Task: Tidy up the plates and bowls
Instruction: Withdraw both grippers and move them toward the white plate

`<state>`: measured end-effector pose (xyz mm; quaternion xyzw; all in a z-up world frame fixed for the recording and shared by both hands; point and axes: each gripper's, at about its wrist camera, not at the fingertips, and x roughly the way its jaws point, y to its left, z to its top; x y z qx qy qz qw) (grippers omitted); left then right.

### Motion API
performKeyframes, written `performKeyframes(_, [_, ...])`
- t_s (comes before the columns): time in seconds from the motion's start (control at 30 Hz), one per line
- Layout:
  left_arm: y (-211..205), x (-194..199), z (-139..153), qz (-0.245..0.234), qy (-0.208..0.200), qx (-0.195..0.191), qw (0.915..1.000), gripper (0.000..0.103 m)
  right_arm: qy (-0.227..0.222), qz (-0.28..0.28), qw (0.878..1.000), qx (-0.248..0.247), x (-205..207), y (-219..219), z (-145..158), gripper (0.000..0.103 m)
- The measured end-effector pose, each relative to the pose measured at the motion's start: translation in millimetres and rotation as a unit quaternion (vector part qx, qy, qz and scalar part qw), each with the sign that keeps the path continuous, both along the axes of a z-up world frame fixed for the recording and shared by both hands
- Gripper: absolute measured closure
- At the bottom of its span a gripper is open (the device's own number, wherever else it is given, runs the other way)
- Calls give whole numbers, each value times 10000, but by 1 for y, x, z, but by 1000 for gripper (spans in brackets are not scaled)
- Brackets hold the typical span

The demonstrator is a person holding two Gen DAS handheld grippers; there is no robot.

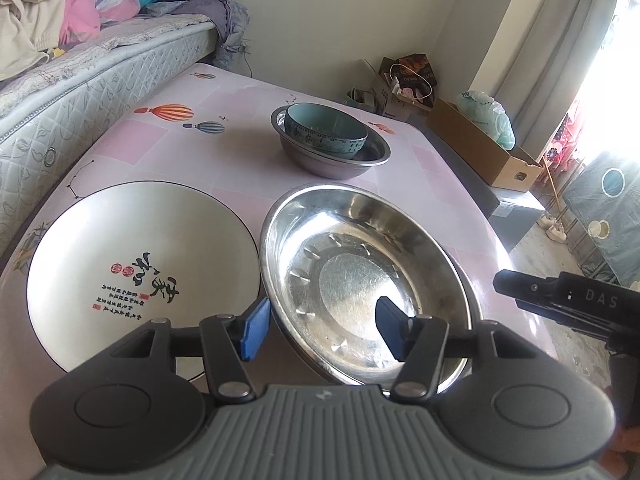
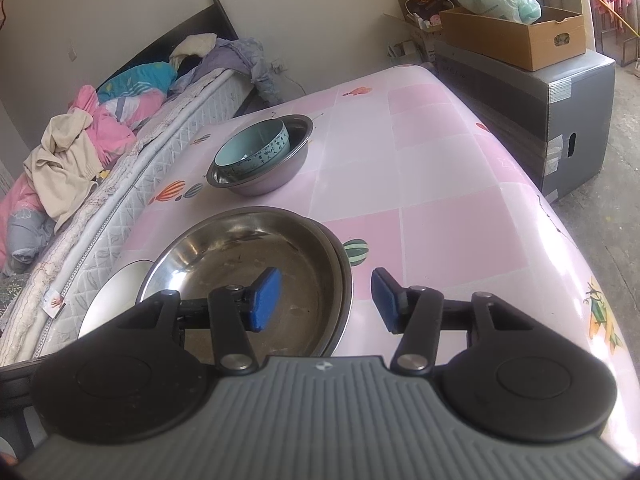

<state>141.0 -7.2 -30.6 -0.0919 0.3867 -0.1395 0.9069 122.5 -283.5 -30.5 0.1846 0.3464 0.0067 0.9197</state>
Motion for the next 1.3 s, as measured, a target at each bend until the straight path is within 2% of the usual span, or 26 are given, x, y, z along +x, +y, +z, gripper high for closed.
performKeyframes(0.13, [-2,4,10,10,-200,74,9998,37,-50,-68,10000,15,-12,-5,5,52])
performKeyframes(0.27, [-10,25,13,76,-290,441,9986,32,-58,-114,9999,69,-21,-9,5,51])
performKeyframes(0.4, [-20,49,8,69,-183,794,9966,32,-63,-161,9998,137,-29,-12,6,51])
performKeyframes(0.47, [-27,53,4,-62,-72,773,9970,32,-58,-201,9996,163,-33,-14,6,50])
performKeyframes(0.53, [-33,49,0,-53,-58,883,9961,24,-45,-243,9995,189,-36,-17,5,50])
performKeyframes(0.6, [-39,46,-6,-114,6,1038,9945,23,-31,-285,9994,209,-37,-20,4,50])
performKeyframes(0.7, [-40,43,-13,-242,222,896,9954,24,7,-333,9991,257,-37,-24,0,49])
performKeyframes(0.8, [-45,36,-13,-326,93,1009,9943,23,79,-348,9988,329,-35,-26,-5,49])
performKeyframes(0.93, [-51,34,-10,-468,96,899,9948,24,109,-349,9986,394,-34,-27,-8,49])
performKeyframes(1.03, [-53,30,-3,-442,-34,911,9949,24,102,-359,9985,410,-34,-29,-8,49])
performKeyframes(1.3, [-24,6,20,-165,-250,556,9980,22,62,-298,9980,556,-38,-29,-5,48])
